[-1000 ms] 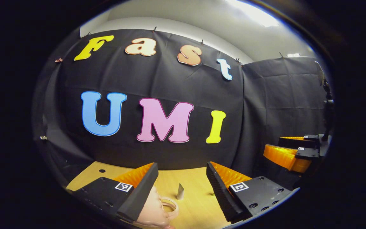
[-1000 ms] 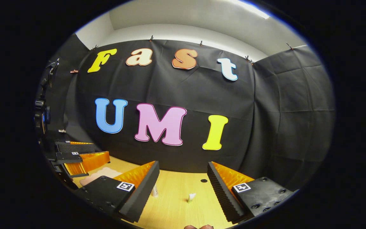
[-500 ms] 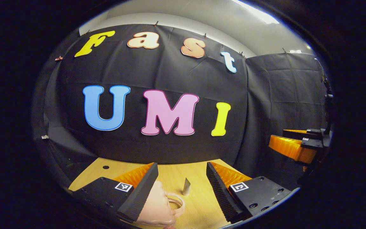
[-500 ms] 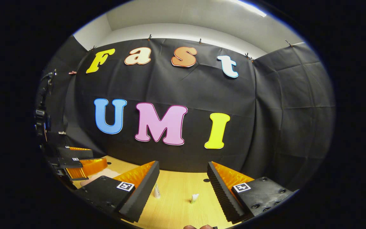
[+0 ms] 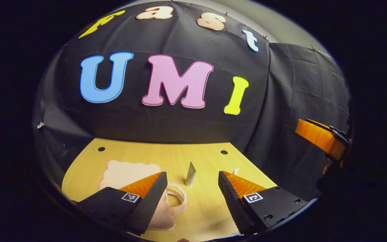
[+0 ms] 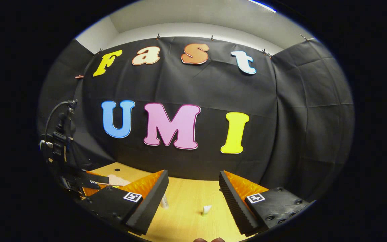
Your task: First open the suitcase, pack the skin care products into it, and then close the suitcase.
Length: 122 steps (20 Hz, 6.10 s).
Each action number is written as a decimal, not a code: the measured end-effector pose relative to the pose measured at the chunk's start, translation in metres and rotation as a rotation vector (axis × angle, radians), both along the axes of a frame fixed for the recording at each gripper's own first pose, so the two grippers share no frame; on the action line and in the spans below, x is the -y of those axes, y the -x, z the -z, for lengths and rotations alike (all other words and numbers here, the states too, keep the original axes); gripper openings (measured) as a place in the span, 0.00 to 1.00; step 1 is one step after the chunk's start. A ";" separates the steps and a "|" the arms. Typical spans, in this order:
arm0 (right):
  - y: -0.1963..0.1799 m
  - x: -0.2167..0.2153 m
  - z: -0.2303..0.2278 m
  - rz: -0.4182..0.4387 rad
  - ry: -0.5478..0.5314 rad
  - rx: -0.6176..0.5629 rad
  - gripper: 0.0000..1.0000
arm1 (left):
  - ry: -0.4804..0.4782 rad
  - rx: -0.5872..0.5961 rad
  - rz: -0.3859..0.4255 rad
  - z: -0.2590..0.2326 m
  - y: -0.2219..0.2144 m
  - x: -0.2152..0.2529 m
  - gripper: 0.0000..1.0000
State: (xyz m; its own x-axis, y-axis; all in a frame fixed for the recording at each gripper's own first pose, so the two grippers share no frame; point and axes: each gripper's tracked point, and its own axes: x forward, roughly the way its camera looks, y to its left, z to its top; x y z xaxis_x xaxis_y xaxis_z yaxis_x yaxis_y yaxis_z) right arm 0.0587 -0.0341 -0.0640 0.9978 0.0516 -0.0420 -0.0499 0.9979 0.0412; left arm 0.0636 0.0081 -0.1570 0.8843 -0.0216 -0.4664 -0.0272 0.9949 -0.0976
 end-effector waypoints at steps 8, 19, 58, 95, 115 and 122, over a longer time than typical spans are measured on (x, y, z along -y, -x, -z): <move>-0.040 0.076 0.048 0.017 -0.052 -0.062 0.96 | 0.019 -0.403 -0.111 0.126 -0.059 0.005 0.97; -0.066 0.141 0.088 0.046 -0.120 -0.149 0.98 | -0.066 -0.668 -0.240 0.235 -0.078 -0.023 0.90; -0.075 -0.096 0.033 0.011 -0.020 -0.160 0.96 | -0.160 -0.572 -0.645 0.103 0.107 -0.577 0.13; -0.082 -0.031 0.075 0.108 -0.017 -0.145 0.96 | 0.023 -0.117 0.303 0.057 -0.074 -0.064 0.96; -0.097 0.060 0.251 0.044 -0.100 -0.452 0.96 | -0.114 -0.503 0.177 0.297 -0.224 -0.008 0.48; -0.115 0.047 0.356 0.002 -0.119 -0.661 0.98 | -0.062 -0.486 0.246 0.249 -0.205 0.013 0.39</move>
